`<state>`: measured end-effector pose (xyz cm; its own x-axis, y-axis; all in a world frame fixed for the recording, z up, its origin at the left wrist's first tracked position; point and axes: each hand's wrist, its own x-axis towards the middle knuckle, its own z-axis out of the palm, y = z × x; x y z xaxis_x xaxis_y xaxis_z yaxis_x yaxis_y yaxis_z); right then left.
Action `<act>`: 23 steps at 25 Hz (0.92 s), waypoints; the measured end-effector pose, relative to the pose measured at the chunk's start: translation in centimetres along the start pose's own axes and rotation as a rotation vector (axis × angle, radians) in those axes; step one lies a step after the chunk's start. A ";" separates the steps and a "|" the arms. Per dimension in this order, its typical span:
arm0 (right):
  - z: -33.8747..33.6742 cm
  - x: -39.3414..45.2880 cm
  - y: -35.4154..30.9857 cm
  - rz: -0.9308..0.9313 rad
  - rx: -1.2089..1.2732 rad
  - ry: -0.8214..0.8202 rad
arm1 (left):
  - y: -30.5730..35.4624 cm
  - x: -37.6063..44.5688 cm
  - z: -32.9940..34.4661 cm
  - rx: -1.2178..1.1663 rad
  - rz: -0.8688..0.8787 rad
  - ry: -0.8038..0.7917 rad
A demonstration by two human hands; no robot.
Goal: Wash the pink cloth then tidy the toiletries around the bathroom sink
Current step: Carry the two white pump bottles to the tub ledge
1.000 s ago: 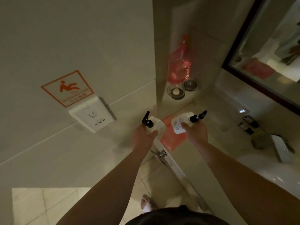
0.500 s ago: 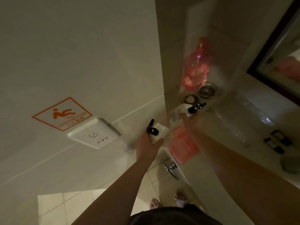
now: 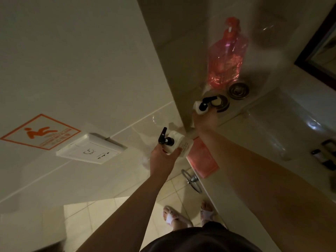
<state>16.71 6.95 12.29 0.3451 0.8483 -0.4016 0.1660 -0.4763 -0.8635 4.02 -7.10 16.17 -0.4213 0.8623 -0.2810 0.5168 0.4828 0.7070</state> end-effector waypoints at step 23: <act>0.1 6.6 2.0 -0.013 0.009 -0.596 | 0.0 0.9 1.7 0.008 0.034 -0.006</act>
<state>19.23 11.58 7.85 -0.2353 0.8389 -0.4908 0.1582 -0.4652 -0.8710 4.95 -6.10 14.81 -0.3989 0.8791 -0.2610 0.5366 0.4546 0.7109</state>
